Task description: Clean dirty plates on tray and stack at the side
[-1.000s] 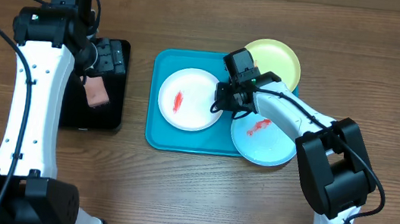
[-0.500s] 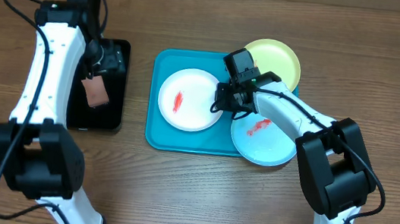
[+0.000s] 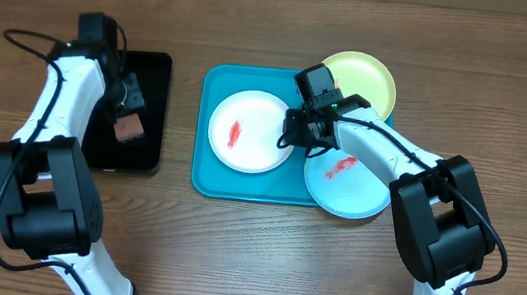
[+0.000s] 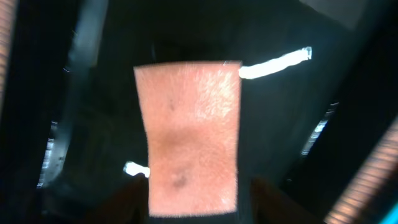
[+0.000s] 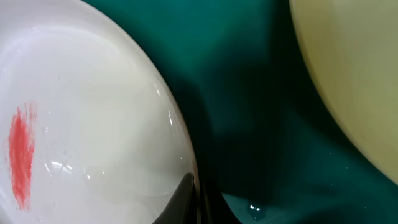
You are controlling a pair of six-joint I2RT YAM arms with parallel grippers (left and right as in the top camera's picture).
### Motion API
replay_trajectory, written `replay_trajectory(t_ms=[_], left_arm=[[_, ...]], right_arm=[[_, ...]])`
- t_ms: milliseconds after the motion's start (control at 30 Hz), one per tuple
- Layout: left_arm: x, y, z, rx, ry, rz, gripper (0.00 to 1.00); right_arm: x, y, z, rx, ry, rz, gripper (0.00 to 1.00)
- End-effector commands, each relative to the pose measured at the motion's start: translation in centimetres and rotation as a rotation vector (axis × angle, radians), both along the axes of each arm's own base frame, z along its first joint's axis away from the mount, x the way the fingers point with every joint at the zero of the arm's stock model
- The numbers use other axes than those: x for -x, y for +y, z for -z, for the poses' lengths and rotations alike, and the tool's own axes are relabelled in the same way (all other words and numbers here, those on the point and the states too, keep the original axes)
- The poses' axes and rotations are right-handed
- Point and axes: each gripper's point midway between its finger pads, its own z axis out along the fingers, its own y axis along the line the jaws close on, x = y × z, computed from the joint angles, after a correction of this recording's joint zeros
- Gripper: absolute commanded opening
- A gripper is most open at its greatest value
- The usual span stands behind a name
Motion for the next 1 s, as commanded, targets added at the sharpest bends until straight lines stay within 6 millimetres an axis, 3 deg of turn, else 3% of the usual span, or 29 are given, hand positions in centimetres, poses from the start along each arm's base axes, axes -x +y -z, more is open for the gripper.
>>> replay_trajectory(t_ms=[0,567,700,833,967], left_arm=[[1.1,0.1,2.3,-0.003,0.043,0.012,0.51],[0.3,0.5,2.5,-0.021,0.003,0.018,0.46],[-0.4,0.6,1.2,-0.019,-0.011,0.017,0.47],[-1.5,0.8,-1.4,-0.024,-0.03,0.014,0.58],[-1.8,1.3,-2.8,-0.047,-0.028,0.009,0.6]], right_arm=[[0.4,-0.2,0.4,0.018,0.011,-0.003,0.04],[0.4,-0.2,0.4,0.017,0.012,-0.002,0.04],[0.4,-0.2,0.4,0.017,0.012,-0.002,0.04],[0.4,-0.2,0.4,0.018,0.011,-0.003,0.04],[0.4,-0.2,0.4,0.018,0.012,-0.003,0.04]])
